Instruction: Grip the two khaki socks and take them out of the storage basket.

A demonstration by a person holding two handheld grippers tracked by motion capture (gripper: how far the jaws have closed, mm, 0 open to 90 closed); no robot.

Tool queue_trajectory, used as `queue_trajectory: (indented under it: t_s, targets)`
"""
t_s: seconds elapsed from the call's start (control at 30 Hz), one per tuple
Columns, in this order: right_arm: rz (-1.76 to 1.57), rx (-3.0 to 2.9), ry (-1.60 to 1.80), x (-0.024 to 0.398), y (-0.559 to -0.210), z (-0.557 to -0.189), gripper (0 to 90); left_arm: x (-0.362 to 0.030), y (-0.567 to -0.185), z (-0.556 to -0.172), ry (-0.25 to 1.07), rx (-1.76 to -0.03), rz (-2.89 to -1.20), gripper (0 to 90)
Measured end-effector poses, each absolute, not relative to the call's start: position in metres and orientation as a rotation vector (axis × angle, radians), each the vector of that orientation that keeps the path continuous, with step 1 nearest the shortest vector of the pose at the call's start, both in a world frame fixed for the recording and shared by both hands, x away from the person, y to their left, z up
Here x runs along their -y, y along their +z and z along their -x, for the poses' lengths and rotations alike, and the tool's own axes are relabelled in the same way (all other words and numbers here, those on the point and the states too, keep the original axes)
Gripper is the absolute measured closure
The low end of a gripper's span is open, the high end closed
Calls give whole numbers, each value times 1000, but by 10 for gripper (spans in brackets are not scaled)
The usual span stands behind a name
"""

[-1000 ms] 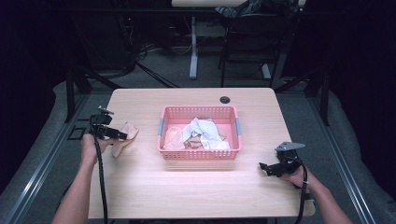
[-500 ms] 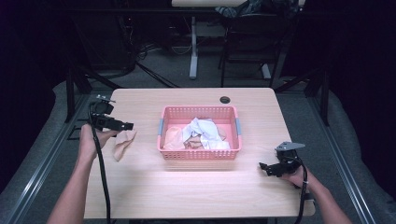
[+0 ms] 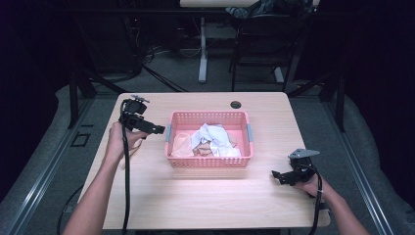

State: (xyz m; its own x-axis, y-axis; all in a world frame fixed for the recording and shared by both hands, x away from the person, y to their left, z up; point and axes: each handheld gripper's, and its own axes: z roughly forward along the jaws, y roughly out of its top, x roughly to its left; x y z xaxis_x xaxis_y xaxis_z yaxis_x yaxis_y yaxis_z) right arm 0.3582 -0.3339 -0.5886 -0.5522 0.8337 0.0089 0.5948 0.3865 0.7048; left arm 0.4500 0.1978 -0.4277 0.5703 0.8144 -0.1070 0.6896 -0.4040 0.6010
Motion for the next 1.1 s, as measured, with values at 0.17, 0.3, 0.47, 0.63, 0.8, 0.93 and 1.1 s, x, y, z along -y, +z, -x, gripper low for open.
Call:
queue_trajectory:
  t_s: [0.17, 0.3, 0.47, 0.63, 0.8, 0.93, 1.1]
  targets:
    - [-1242, -2302, 956, 334, -589, -358, 0, -177, -433, -453, 244, -1149, -2228, 7]
    - [-1243, -2303, 956, 334, -589, -358, 0, -159, -443, -457, 222, -1127, -2261, 15]
    - [-1245, -2302, 955, 334, -589, -358, 0, -143, -455, -459, 179, -1103, -2283, 38]
    - [-1242, -2304, 956, 334, -589, -358, 0, -128, -473, -459, 143, -1080, -2339, 93]
    - [-1243, -2304, 956, 334, -589, -358, 0, -120, -481, -458, 120, -1062, -2362, 156]
    - [-1242, -2303, 958, 334, -589, -358, 0, -114, -491, -459, 116, -1058, -2407, 227]
    - [-1242, -2304, 957, 334, -589, -358, 0, -112, -503, -464, 101, -1081, -2437, 306]
